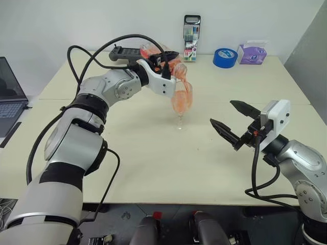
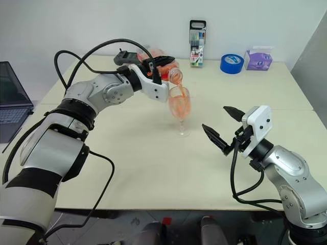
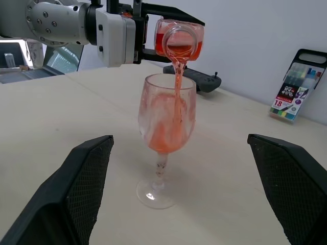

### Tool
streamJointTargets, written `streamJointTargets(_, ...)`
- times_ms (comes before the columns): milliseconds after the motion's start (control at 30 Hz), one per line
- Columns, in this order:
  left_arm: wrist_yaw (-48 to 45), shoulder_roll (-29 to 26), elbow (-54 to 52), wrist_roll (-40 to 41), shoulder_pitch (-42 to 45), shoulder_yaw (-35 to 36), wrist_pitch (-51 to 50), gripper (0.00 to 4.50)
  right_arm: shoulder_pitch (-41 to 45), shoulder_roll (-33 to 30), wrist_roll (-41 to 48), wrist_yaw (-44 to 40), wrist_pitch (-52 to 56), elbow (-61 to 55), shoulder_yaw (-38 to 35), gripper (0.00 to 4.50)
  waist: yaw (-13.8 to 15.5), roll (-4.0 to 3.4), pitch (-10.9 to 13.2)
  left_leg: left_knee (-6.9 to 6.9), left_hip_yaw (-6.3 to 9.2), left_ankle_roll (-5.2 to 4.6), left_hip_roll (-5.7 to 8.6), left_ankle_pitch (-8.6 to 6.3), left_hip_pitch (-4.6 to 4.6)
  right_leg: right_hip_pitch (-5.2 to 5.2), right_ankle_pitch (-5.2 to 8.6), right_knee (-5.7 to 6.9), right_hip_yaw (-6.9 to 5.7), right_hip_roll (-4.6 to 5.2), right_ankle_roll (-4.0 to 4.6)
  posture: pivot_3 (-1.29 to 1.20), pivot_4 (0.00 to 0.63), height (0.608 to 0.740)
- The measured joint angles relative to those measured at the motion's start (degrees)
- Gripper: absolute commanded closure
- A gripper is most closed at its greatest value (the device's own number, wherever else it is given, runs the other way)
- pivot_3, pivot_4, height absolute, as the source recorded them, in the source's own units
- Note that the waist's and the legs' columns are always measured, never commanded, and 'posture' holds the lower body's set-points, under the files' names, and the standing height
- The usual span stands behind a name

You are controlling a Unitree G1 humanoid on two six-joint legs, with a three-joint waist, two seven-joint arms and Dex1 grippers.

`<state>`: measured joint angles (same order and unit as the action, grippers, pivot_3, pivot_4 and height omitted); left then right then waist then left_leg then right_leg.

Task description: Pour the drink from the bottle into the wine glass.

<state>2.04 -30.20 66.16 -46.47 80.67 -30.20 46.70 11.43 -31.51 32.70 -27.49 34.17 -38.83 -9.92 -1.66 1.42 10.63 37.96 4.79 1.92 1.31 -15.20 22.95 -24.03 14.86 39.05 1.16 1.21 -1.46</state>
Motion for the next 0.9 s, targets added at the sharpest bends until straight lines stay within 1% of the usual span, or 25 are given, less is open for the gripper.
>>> streamJointTargets(900,0.1,-1.0,1.3,-0.7,0.4,-0.9,-0.2,2.76,1.2,0.0,0.0,0.0,0.0,0.6,1.4,0.00,0.0,0.00,0.0,0.04,-0.01,0.00,0.00,0.00,0.00,0.00,0.00,0.03,0.00,0.00,0.00,0.00,0.150,0.740)
